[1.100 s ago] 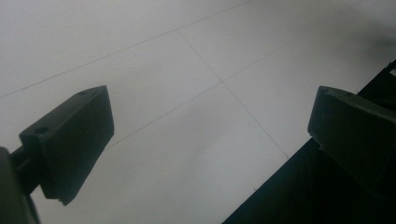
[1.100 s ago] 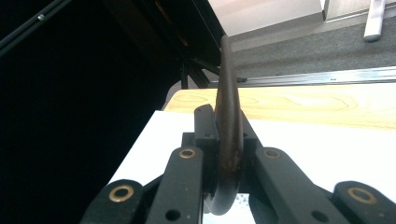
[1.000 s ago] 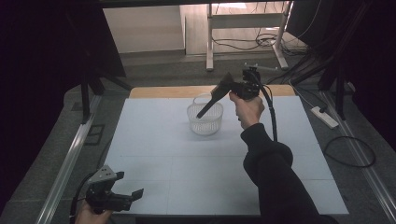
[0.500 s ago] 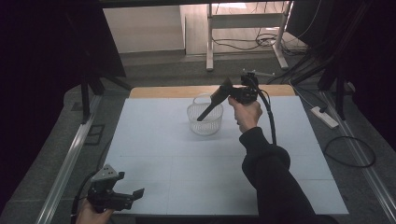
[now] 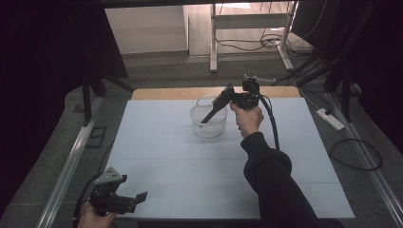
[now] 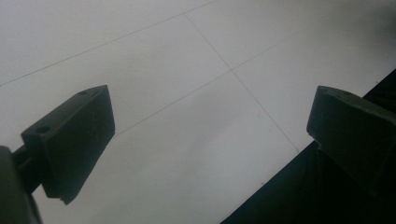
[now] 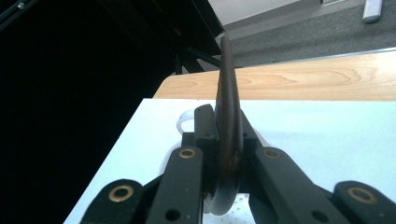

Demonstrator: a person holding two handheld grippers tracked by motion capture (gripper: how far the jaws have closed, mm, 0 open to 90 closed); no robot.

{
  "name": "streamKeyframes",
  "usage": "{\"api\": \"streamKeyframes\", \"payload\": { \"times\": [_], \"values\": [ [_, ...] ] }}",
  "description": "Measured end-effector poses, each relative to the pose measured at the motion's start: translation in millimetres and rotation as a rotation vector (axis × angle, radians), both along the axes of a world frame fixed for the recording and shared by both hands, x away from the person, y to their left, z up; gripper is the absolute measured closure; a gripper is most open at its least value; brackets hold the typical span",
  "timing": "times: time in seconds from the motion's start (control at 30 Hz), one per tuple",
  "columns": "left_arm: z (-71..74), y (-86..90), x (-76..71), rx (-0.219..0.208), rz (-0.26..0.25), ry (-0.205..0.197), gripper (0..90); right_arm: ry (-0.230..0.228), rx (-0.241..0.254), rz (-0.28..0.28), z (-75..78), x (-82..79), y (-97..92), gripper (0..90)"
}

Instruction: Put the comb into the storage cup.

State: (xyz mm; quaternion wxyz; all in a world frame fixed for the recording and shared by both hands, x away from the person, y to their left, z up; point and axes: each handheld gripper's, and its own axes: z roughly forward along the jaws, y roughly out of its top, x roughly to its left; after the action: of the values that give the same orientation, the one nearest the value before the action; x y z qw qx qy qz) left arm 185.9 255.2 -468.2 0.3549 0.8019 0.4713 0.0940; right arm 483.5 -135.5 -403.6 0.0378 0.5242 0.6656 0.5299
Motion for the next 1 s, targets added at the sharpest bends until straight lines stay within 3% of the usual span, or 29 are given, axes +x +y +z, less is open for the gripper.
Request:
{"api": "streamKeyframes", "payload": {
  "times": [1.0],
  "values": [
    [-0.7, 0.2, 1.1, -0.004, 0.004, 0.012, 1.8, 0.075, 0.038, -0.012, -29.3, 8.0, -2.4, 84.4]
  ]
}}
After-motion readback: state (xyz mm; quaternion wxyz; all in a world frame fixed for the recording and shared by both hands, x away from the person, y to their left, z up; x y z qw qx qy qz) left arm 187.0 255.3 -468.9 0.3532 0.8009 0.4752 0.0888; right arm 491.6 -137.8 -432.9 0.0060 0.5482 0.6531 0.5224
